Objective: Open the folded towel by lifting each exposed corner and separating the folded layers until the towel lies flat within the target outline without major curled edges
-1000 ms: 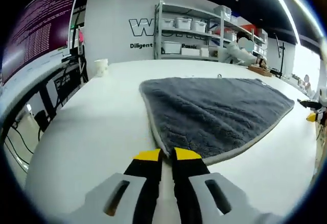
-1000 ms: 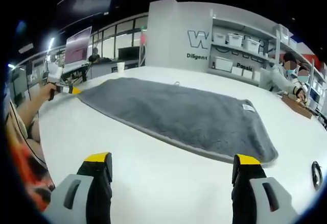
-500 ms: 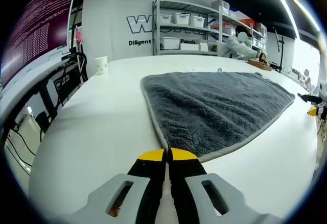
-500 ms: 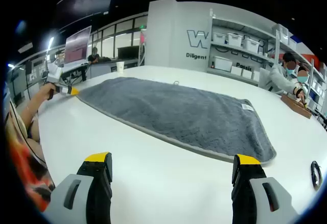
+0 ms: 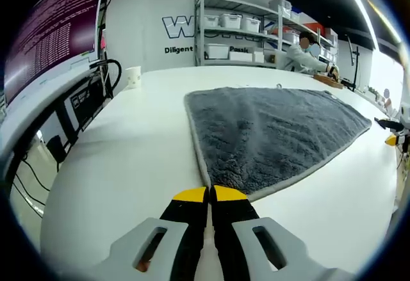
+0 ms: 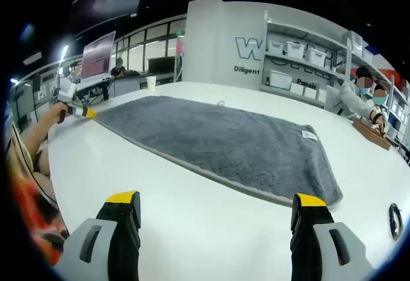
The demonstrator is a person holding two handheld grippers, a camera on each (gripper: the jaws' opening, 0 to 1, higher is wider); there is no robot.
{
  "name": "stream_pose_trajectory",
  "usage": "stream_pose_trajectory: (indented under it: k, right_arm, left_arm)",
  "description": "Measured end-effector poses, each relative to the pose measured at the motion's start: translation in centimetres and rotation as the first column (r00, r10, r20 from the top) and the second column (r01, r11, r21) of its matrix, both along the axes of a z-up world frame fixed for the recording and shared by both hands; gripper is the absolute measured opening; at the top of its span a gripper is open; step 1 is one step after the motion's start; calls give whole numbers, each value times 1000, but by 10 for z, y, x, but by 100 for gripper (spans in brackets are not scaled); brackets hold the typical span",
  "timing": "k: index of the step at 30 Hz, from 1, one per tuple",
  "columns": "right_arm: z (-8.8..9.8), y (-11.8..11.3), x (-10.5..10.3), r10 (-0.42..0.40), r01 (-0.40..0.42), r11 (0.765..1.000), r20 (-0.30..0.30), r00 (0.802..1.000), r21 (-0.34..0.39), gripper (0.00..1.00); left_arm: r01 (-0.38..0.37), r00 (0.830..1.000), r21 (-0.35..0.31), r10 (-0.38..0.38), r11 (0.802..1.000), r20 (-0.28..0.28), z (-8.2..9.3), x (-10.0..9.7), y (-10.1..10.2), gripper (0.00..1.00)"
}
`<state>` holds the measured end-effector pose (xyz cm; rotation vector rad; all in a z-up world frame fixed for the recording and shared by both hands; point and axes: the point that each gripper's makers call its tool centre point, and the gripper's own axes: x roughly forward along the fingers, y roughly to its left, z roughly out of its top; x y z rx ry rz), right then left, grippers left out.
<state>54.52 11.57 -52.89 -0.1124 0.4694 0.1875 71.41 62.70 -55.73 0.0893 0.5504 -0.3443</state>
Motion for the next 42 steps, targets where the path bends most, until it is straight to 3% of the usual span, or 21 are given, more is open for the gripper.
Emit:
stream_pose_trajectory:
  k: [21, 25, 27, 29, 34, 39, 42]
  right_arm:
    - [-2, 1, 0, 8, -8, 1000, -11, 1000, -9, 98]
    - [-3, 1, 0, 8, -8, 1000, -14, 1000, -9, 98]
    - [-3, 1, 1, 6, -6, 1000, -13, 1000, -6, 98]
    - [-3, 2, 1, 4, -4, 1000, -12, 1000, 0, 98]
    - [-2, 1, 0, -2, 2, 1000, -12, 1000, 2, 98]
    - [-2, 0, 1, -10, 10, 1000, -10, 1000, 11, 98]
    - [0, -2, 4, -14, 14, 1000, -3, 1000, 21, 97]
  left_arm:
    - [-57, 998, 5, 57, 998, -1, 1, -11, 26, 2]
    - [-26, 1000, 24, 26, 999, 0, 1, -16, 20, 4]
    - [-6, 1000, 3, 6, 1000, 0, 4, -18, 15, 12]
    - [-2, 1000, -22, 3, 1000, 14, 9, -18, 13, 28]
    - [56, 998, -43, -54, 998, 41, 22, -24, 0, 41]
    - [176, 983, -155, -164, 972, 87, 40, -33, -33, 65]
    - [208, 977, -195, -192, 958, 97, 47, -38, -43, 80]
